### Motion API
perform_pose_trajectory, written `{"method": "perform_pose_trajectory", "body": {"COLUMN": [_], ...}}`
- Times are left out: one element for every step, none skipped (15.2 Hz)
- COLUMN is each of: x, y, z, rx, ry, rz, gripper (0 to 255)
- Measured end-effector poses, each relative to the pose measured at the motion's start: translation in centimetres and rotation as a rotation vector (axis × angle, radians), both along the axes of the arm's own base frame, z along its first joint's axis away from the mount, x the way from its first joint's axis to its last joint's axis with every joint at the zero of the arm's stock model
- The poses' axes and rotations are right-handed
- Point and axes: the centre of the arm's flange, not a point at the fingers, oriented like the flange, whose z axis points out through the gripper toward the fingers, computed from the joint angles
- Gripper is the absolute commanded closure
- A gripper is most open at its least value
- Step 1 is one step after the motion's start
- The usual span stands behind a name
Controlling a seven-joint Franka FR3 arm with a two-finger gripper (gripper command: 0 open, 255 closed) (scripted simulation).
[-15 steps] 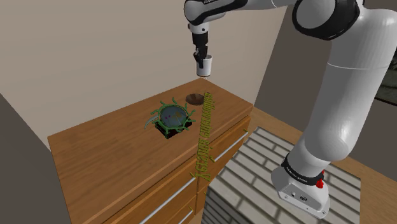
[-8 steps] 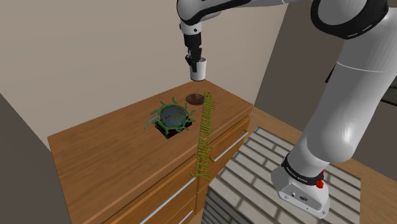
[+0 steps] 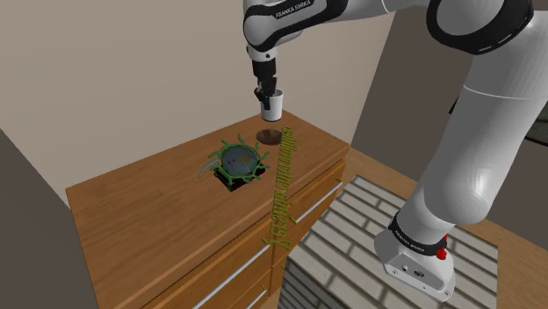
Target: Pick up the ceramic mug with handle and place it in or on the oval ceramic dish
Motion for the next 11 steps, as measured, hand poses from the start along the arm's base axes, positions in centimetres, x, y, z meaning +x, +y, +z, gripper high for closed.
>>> {"method": "perform_pose_trajectory", "body": {"x": [0.0, 0.0, 0.0, 0.1, 0.0, 0.1, -0.1, 0.0, 0.0, -0.1, 0.0], "y": [0.0, 0.0, -0.1, 0.0, 0.0, 0.1, 0.0, 0.0, 0.0, 0.0, 0.0], "z": [-0.5, -1.0, -1.6, -2.1, -2.7, -3.2, -3.8, -4.3, -4.7, -4.9, -5.0], "rx": [0.000, 0.000, 0.000, 0.000, 0.000, 0.000, 0.000, 0.000, 0.000, 0.000, 0.000], "ry": [0.000, 0.000, 0.000, 0.000, 0.000, 0.000, 0.000, 0.000, 0.000, 0.000, 0.000], "rz": [0.000, 0.000, 0.000, 0.000, 0.000, 0.000, 0.000, 0.000, 0.000, 0.000, 0.000], "gripper": [255, 255, 255, 255, 255, 255, 255, 255, 255, 255, 255]}}
